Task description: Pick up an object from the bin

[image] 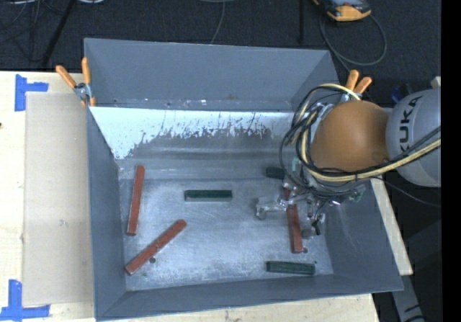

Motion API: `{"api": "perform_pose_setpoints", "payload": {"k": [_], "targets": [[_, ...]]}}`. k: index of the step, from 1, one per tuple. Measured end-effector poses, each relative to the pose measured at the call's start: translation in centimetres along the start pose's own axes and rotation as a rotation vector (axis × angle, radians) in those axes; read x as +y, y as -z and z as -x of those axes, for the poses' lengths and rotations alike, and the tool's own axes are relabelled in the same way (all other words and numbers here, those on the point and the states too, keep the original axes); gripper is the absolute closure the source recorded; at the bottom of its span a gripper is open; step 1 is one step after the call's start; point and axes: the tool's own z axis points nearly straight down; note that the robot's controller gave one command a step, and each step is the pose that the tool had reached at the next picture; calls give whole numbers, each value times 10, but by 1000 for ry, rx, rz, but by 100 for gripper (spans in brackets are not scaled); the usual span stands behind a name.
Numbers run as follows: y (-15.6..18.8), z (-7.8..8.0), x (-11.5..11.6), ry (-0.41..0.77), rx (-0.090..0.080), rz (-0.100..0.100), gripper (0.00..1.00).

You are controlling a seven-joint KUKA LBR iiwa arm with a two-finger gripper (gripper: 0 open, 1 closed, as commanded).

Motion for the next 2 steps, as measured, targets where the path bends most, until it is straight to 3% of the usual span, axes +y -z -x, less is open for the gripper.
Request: {"api": "perform_pose_setpoints", "payload": {"k": [1,2], "targets": [[1,0,-1,-4,0,-1,100],[133,31,4,201,-3,-8,100]]}}
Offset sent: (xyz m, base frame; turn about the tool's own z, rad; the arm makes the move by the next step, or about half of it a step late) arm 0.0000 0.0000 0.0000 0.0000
